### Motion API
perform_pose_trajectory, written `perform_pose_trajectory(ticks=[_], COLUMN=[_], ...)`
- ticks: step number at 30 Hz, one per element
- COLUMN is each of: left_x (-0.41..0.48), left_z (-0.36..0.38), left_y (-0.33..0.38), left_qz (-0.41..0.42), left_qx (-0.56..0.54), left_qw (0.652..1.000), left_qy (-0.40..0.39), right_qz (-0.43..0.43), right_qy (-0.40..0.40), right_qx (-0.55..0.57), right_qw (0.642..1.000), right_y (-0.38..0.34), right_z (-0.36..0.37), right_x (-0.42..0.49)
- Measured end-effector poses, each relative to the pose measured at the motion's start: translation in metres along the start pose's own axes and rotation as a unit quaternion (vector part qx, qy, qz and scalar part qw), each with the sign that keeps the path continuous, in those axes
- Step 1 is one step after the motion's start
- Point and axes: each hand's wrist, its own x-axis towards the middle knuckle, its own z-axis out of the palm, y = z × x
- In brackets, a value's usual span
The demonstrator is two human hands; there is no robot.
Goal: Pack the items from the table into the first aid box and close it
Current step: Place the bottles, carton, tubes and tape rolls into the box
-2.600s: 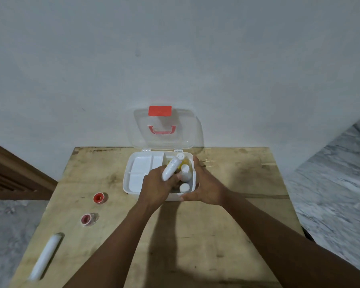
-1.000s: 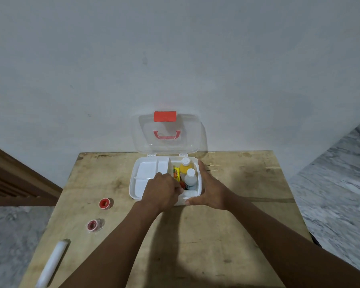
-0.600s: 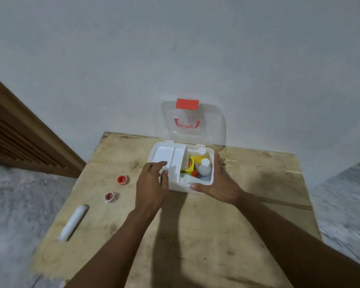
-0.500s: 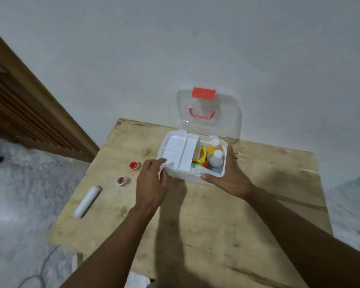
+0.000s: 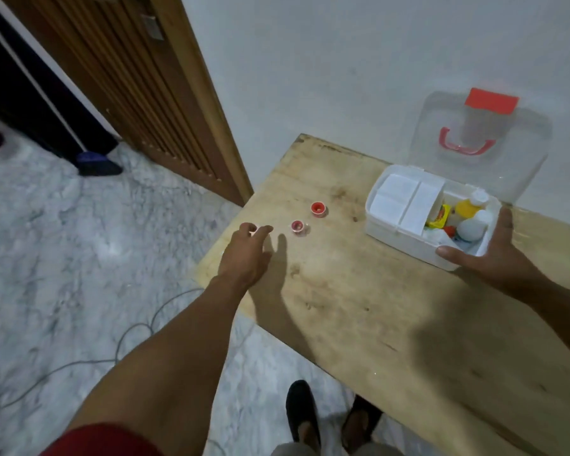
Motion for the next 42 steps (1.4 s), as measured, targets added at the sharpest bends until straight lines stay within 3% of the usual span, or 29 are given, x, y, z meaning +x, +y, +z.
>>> perform_pose_trajectory(ticks=[8, 17, 24, 28, 36, 42], left_x=[0.030, 0.037, 0.045, 0.054, 0.064, 0.079], left_z=[-0.004, -0.002, -0.021, -0.035, -0.035, -0.020], left_y=[-0.042, -0.041, 0.043, 0.113, 0.227, 0.250], left_qz=[0.024, 0.020, 0.098, 0.125, 0.163, 0.136], left_qx=[0.080, 0.001, -0.138, -0.157, -0.157, -0.141], left_qw=[0.993, 0.998, 0.986, 0.980, 0.971, 0.972], left_qy=[-0.079, -0.065, 0.004, 0.011, -0.077, -0.126], right_qz=[0.027, 0.064, 0.069, 0.066, 0.115, 0.047], right_qy=[0.031, 0.010, -0.005, -0.015, -0.042, -0.047], right_qx=[-0.021, -0.010, 0.015, 0.053, 0.040, 0.075], right_qw=[0.999, 0.998, 0.997, 0.996, 0.992, 0.995], right_y=[-0.032, -0.021, -0.018, -0.014, 0.014, 0.039], right_z=[0.011, 0.011, 0.003, 0.005, -0.006, -0.004], right_x=[-0.010, -0.001, -0.004, -0.003, 0.004, 0.013])
